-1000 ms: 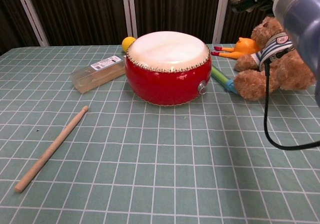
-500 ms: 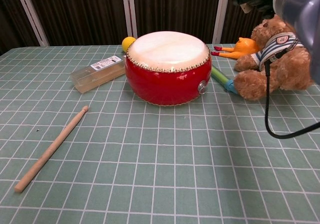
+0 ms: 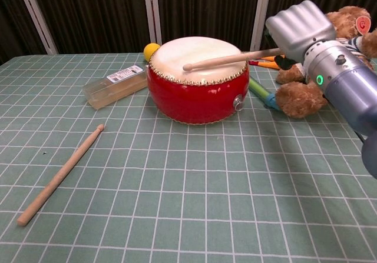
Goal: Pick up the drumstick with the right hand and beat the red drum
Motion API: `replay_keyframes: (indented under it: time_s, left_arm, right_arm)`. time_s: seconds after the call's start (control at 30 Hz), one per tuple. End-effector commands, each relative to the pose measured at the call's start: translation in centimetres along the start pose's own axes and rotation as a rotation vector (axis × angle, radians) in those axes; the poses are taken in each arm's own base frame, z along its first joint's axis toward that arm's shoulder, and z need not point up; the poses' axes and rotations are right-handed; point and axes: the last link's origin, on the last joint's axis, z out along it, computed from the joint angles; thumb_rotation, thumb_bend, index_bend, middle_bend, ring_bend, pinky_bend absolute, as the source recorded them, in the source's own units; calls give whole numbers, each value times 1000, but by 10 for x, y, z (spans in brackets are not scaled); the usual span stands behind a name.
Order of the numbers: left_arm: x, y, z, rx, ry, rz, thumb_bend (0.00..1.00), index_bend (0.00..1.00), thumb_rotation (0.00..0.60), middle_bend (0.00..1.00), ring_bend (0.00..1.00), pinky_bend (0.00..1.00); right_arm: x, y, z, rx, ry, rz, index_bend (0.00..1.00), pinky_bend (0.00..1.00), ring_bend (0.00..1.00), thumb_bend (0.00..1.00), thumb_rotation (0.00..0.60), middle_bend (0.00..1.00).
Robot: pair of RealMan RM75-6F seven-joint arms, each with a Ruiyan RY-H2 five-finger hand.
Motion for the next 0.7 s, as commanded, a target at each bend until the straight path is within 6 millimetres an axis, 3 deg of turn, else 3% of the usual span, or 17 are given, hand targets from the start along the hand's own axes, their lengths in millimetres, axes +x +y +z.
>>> replay_keyframes:
  time_s: [0.03, 0.1, 0.23, 0.37, 0.5, 0.7]
  left_arm:
    - [0, 0, -1, -3, 0, 2, 0, 0, 600, 0, 0, 0]
    - [-1, 1, -1, -3, -2, 0, 0, 0, 600, 0, 0, 0]
    - [-1, 1, -1, 5, -1, -11, 0, 0, 600, 0, 0, 0]
    - [0, 1, -1, 7, 4, -10, 0, 0, 600, 0, 0, 0]
    - [0, 1, -1, 6, 7, -6, 0, 0, 600, 0, 0, 0]
    - [1, 1, -2, 4, 15, -2, 0, 0, 600, 0, 0, 0]
  right_arm:
    - [10, -14, 5, -35, 9, 114, 973, 932, 1000, 656, 600, 1000]
    - [18, -11, 8, -80, 20, 185, 973, 932, 1000, 656, 600, 1000]
    - [41, -2, 12, -214, 9, 487, 973, 932, 1000, 655, 600, 1000]
    - [59, 10, 11, -256, 16, 615, 973, 932, 1000, 656, 600, 1000]
    - [70, 24, -5, -238, 13, 654, 973, 932, 1000, 656, 600, 1000]
    - [64, 44, -46, -202, -54, 656, 973, 932, 1000, 656, 600, 1000]
